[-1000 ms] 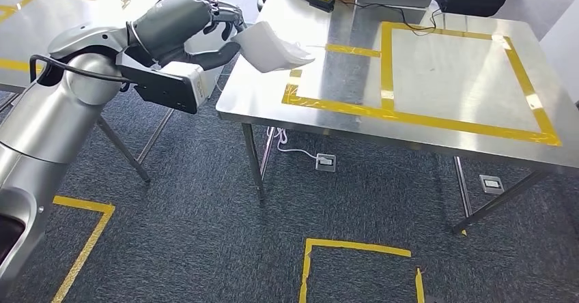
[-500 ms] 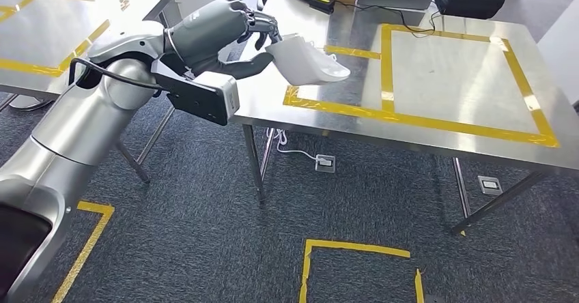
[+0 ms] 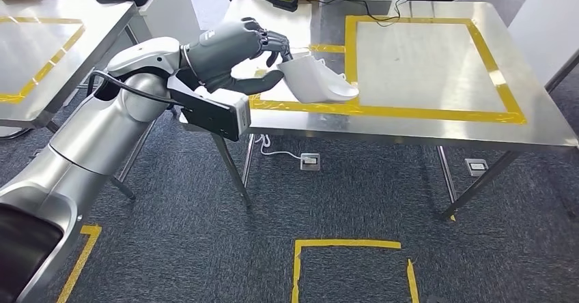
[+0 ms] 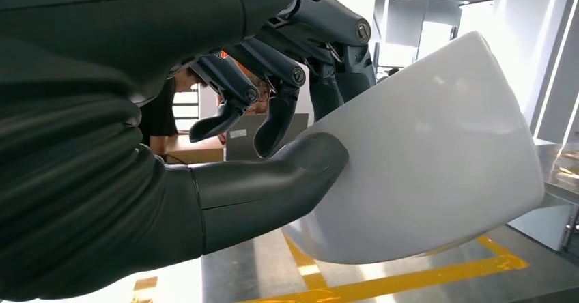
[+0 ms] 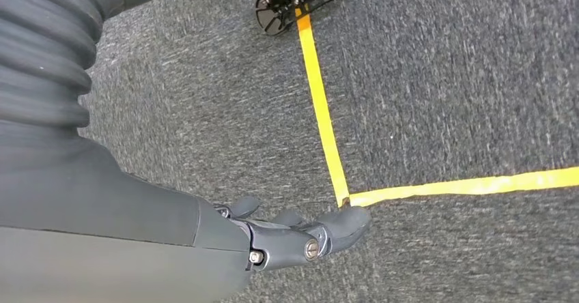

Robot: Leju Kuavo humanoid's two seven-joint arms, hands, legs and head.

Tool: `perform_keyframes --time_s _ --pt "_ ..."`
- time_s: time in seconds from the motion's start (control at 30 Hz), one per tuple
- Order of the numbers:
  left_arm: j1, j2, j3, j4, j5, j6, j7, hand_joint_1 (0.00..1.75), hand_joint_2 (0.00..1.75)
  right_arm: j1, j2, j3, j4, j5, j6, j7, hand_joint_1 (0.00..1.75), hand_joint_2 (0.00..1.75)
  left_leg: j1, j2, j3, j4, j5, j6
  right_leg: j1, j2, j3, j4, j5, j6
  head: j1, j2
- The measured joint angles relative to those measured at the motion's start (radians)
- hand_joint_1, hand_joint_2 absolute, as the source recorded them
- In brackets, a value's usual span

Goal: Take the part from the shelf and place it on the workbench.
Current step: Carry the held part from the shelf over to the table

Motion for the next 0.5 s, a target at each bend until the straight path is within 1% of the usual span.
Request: perform_keyframes --time_s 0.03,0.07,0.1,0.13,0.17,0.2,0.23,0.27,0.33,0.37,0.4,0.43,0.47,0.5 --pt "0.005 0.001 -0.002 0.000 0.000 0.000 0.000 1.75 1.75 0.000 0.000 0.000 0.000 0.000 0.001 0.000 0.00 1.75 0.000 -0.003 -0.028 0.055 -0.017 0.001 0.002 0.008 0.000 0.000 0.000 -0.002 0.000 0.000" --pt "0.010 0.003 -0.004 0.000 0.000 0.000 -0.001 1.75 1.75 0.001 0.000 0.000 0.000 0.000 0.002 -0.001 0.00 1.75 -0.001 -0.005 -0.044 0.081 -0.017 0.005 0.005 0.016 0.000 0.000 -0.001 -0.003 0.000 0.000" --pt "0.014 0.004 -0.005 0.000 -0.001 0.000 -0.001 1.75 1.75 0.001 0.000 0.000 0.000 0.000 0.002 -0.001 0.00 1.75 -0.003 -0.008 -0.042 0.070 0.002 0.012 0.009 0.026 0.001 0.000 -0.001 -0.003 0.000 0.000" --pt "0.016 0.005 -0.006 0.000 -0.001 0.000 -0.002 1.75 1.75 0.002 0.000 0.000 0.000 -0.001 0.002 -0.002 0.00 1.75 -0.006 -0.015 -0.021 0.019 0.037 0.022 0.012 0.036 0.002 0.000 -0.001 -0.004 0.000 0.000" --pt "0.016 0.005 -0.006 0.000 -0.001 -0.001 -0.002 1.75 1.75 0.002 0.001 0.000 0.000 -0.002 0.002 -0.003 0.00 1.75 -0.011 -0.031 0.009 -0.052 0.074 0.036 0.012 0.045 0.002 0.000 -0.001 -0.004 0.000 0.000" --pt "0.015 0.006 -0.006 0.000 -0.001 -0.001 -0.003 1.75 1.75 0.001 0.003 0.000 0.000 -0.002 0.003 -0.004 0.00 1.75 -0.014 -0.050 0.041 -0.117 0.102 0.049 0.014 0.053 0.002 0.000 0.000 -0.003 0.002 0.000" --pt "0.015 0.005 -0.006 0.000 -0.002 -0.001 -0.004 1.75 1.75 0.001 0.005 0.000 0.000 -0.004 0.003 -0.005 0.00 1.75 -0.019 -0.062 0.064 -0.165 0.119 0.057 0.012 0.060 0.001 0.000 0.000 0.000 0.002 0.000" --pt "0.014 0.004 -0.007 0.000 -0.003 -0.002 -0.005 1.75 1.75 0.001 0.007 0.000 -0.001 -0.005 0.004 -0.004 0.00 1.75 -0.024 -0.070 0.075 -0.187 0.123 0.061 0.009 0.065 -0.001 -0.001 0.001 0.004 0.003 0.000" --pt "0.013 0.000 -0.010 0.000 -0.003 -0.007 -0.005 1.75 1.75 0.000 0.008 -0.001 -0.002 -0.008 0.005 -0.004 0.00 1.75 -0.027 -0.057 0.082 -0.200 0.124 0.058 0.005 0.078 -0.002 -0.006 0.005 0.017 0.002 0.000" --pt "0.012 -0.002 -0.011 0.000 -0.004 -0.008 -0.004 1.75 1.75 0.001 0.008 -0.001 -0.002 -0.008 0.005 -0.004 0.00 1.75 -0.025 -0.049 0.087 -0.208 0.127 0.059 0.006 0.073 -0.003 -0.004 0.003 0.023 0.002 0.000" --pt "0.011 -0.004 -0.011 0.000 -0.004 -0.010 -0.003 1.75 1.75 0.001 0.009 -0.001 -0.002 -0.008 0.004 -0.003 0.00 1.75 -0.021 -0.039 0.092 -0.217 0.130 0.061 0.009 0.059 -0.009 0.009 -0.006 0.028 0.004 0.000" --pt "0.009 -0.007 -0.012 0.000 -0.004 -0.011 -0.002 1.75 1.75 0.001 0.009 -0.001 -0.002 -0.008 0.004 -0.003 0.00 1.75 -0.018 -0.030 0.097 -0.224 0.134 0.063 0.012 0.040 -0.025 0.040 -0.025 0.033 0.006 0.000" --pt "0.007 -0.008 -0.012 0.001 -0.005 -0.013 -0.001 1.75 1.75 0.000 0.009 -0.001 -0.002 -0.008 0.004 -0.002 0.00 1.75 -0.017 -0.019 0.099 -0.227 0.135 0.065 0.012 0.017 -0.050 0.092 -0.053 0.037 0.007 0.000" --pt "0.006 -0.008 -0.013 0.002 -0.006 -0.016 0.000 1.75 1.75 -0.001 0.008 -0.001 -0.002 -0.009 0.003 -0.002 0.00 1.75 -0.016 -0.010 0.098 -0.227 0.134 0.068 0.011 0.003 -0.081 0.154 -0.082 0.042 0.009 0.000"
